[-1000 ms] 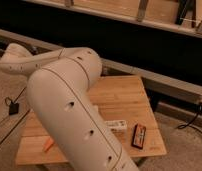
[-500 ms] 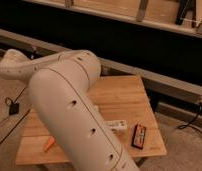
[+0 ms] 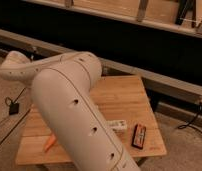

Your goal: Place the ceramic cup in the ceramic bowl

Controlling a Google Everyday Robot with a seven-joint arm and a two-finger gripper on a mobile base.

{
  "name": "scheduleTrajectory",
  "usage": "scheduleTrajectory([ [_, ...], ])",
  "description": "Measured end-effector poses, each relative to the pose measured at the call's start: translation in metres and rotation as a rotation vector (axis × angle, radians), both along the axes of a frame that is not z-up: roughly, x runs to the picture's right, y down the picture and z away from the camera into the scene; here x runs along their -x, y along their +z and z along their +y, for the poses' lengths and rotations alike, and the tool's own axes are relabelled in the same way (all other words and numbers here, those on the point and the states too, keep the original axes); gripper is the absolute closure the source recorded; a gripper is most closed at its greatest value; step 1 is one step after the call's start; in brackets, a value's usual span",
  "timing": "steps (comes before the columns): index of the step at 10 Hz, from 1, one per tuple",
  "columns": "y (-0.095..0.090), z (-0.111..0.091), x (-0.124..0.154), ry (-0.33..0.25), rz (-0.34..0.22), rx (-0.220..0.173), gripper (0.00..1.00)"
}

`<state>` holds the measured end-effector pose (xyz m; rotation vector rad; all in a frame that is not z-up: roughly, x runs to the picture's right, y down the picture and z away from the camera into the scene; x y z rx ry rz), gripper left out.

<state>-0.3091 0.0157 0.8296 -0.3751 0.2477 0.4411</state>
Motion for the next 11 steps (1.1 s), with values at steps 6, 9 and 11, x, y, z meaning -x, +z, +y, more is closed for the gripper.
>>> scheduleTrajectory([
  [6,0.027,0.025,0.016,-0.064,-0.021,0.065,1.0],
  [9,0.039,0.025,0.029,-0.067,-0.038,0.073,1.0],
  [11,0.046,0.025,0.035,-0.062,-0.045,0.083,0.97],
])
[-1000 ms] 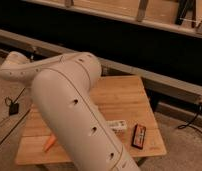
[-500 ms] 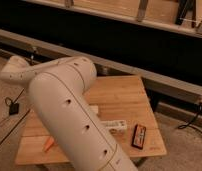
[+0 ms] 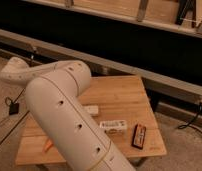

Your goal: Place the ceramic cup in the ceramic bowl

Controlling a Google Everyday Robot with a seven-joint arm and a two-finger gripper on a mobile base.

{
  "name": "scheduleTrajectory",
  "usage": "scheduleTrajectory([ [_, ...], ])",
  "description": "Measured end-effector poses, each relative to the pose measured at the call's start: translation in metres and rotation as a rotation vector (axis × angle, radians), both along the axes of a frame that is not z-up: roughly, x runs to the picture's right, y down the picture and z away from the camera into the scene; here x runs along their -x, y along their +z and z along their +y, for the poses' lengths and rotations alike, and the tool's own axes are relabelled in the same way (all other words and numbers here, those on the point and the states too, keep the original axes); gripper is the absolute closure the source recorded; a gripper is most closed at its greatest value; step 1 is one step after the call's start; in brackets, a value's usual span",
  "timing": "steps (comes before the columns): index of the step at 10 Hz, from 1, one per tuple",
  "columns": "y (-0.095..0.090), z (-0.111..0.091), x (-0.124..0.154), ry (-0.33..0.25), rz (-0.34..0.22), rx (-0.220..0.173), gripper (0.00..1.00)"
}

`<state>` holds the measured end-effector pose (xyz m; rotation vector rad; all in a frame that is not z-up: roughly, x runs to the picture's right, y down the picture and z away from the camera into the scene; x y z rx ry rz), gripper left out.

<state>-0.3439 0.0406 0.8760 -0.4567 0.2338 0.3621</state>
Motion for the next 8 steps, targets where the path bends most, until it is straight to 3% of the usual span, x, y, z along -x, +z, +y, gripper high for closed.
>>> scheduleTrajectory([
  [1,0.002,0.001,0.0,0.002,0.005,0.007,0.9],
  [7,0.019,0.004,-0.008,-0.001,0.055,0.037,0.26],
  [8,0.019,0.003,-0.008,0.0,0.057,0.037,0.22],
])
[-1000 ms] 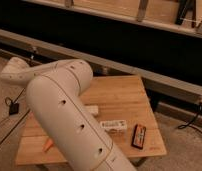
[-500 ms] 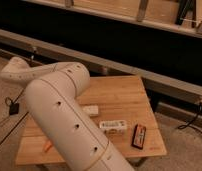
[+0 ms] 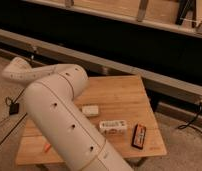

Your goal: Place the ceramic cup in the ceramic bowl

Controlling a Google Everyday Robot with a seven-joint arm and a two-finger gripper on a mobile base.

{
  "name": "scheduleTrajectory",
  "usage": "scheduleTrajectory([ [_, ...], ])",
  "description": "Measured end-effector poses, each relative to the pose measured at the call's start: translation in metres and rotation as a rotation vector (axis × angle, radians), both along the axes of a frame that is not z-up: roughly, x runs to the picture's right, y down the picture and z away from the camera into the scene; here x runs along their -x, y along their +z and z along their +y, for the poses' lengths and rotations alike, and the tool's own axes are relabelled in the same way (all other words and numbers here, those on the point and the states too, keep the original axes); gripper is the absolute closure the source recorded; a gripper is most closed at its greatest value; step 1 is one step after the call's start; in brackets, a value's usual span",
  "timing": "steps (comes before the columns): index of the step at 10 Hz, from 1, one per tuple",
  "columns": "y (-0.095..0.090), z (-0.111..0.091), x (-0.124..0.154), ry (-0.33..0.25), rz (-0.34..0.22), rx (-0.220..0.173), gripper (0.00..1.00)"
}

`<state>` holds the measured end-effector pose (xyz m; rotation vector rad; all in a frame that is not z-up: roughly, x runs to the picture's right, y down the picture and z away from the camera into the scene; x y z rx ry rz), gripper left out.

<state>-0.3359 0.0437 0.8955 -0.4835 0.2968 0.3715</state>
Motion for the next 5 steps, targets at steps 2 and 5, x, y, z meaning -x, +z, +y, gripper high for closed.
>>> scheduleTrajectory([
  [2,0.0012,-0.002,0.0006,0.001,0.003,0.0,0.2],
  [5,0.0004,-0.0058,0.0008,0.005,0.005,-0.001,0.2],
])
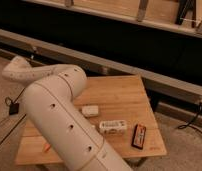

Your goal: Place the ceramic cup in the ceramic bowl

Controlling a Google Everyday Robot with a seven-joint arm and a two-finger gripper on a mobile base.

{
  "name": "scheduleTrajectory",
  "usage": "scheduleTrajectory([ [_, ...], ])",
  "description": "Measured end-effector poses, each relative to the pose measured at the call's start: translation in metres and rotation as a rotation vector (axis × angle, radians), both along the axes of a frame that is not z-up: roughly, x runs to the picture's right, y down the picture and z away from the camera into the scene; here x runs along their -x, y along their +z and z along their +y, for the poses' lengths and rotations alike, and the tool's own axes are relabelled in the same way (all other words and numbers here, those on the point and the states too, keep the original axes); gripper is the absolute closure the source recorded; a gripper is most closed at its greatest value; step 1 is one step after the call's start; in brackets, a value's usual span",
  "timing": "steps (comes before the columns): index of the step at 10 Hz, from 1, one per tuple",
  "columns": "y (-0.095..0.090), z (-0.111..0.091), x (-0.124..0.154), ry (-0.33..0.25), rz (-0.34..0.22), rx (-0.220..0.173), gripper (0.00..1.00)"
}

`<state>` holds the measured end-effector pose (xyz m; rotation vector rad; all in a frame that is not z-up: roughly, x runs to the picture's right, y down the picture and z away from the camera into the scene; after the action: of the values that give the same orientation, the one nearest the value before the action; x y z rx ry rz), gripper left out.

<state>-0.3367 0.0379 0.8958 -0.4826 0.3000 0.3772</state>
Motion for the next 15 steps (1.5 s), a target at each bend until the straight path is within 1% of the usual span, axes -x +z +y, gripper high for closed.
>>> scheduleTrajectory([
  [1,-0.001,-0.001,0.0,-0.001,-0.001,-0.001,0.2],
  [3,-0.01,-0.008,0.005,0.0,-0.015,-0.002,0.2],
  [5,-0.024,-0.019,0.012,0.001,-0.035,-0.014,0.2],
  [6,-0.035,-0.027,0.014,-0.001,-0.043,-0.026,0.2],
  [8,-0.046,-0.036,0.013,-0.003,-0.04,-0.045,0.2],
  [9,-0.053,-0.046,0.005,-0.003,-0.006,-0.074,0.2],
  [11,-0.059,-0.059,-0.014,0.005,0.058,-0.114,0.2],
  [13,-0.069,-0.073,-0.033,0.044,0.108,-0.144,0.2],
  [15,-0.081,-0.085,-0.053,0.09,0.143,-0.164,0.2],
])
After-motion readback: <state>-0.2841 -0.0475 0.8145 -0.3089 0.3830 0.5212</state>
